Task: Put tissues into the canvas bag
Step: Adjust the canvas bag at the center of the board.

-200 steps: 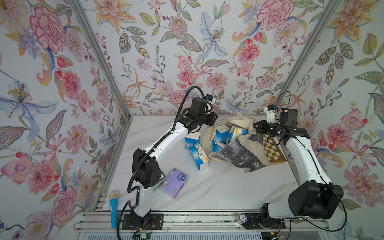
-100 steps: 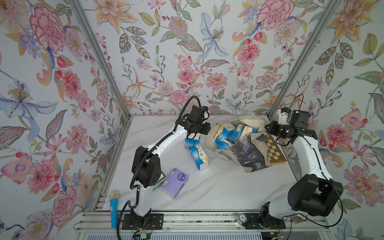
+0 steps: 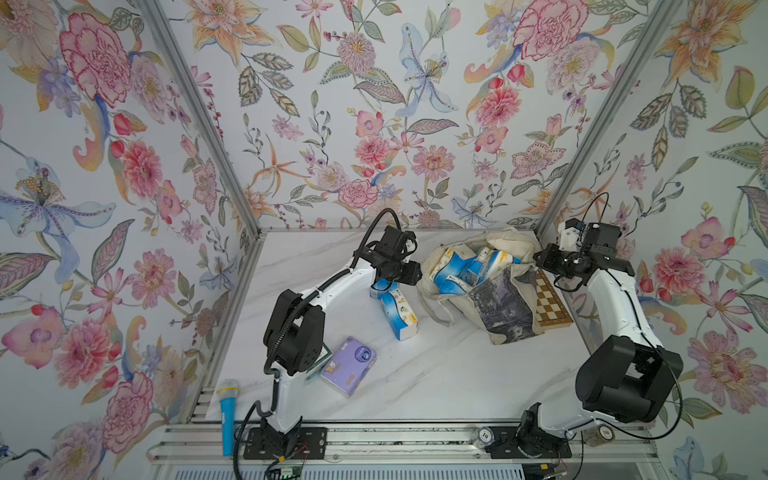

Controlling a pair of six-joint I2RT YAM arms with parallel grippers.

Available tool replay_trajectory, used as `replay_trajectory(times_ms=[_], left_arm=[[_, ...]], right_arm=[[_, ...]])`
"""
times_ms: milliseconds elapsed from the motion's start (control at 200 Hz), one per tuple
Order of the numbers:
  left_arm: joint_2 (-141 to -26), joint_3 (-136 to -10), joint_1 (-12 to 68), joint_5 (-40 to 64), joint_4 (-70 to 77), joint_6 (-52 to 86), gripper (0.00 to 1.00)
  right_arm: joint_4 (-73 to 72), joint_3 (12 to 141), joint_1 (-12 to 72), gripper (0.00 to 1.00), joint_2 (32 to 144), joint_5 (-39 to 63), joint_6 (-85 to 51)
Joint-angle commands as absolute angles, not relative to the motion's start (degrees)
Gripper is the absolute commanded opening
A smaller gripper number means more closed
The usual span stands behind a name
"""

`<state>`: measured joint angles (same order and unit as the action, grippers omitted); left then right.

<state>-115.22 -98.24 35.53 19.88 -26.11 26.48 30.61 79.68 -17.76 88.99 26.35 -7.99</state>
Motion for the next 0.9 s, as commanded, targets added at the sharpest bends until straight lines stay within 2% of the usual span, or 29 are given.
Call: replay_trajectory(times_ms=[0, 330, 385, 506, 731, 896], left_arm=[[-115.8, -96.6, 35.6, 24.7, -20.2, 29.1, 0.4], [-118.3, -94.6, 35.9, 29.8, -14.9, 31.7, 0.32], [-118.4, -94.6, 35.9, 30.6, -14.4, 31.6, 0.25], [-118.3, -94.8, 36.0, 32.0, -12.0, 31.9, 0.0], [-117.4, -103.8, 35.9, 29.2, -12.8, 30.6, 0.0], [-118.4, -114.1, 35.9, 28.4, -15.3, 29.6, 0.0]], right_arm=[[31.9, 77.9, -17.9, 0.0, 89.7, 25.6, -8.5], [31.9, 77.9, -17.8, 0.0, 89.7, 26.1, -8.6], [31.8, 77.9, -17.8, 0.0, 89.7, 26.4, -8.7], [31.6, 78.1, -17.3, 0.0, 89.6, 26.8, -8.7], [31.8, 79.1, -12.6, 0.0, 87.0, 26.9, -6.7], [35.9, 82.2, -3.7, 0.0, 84.0, 21.3, -2.0]])
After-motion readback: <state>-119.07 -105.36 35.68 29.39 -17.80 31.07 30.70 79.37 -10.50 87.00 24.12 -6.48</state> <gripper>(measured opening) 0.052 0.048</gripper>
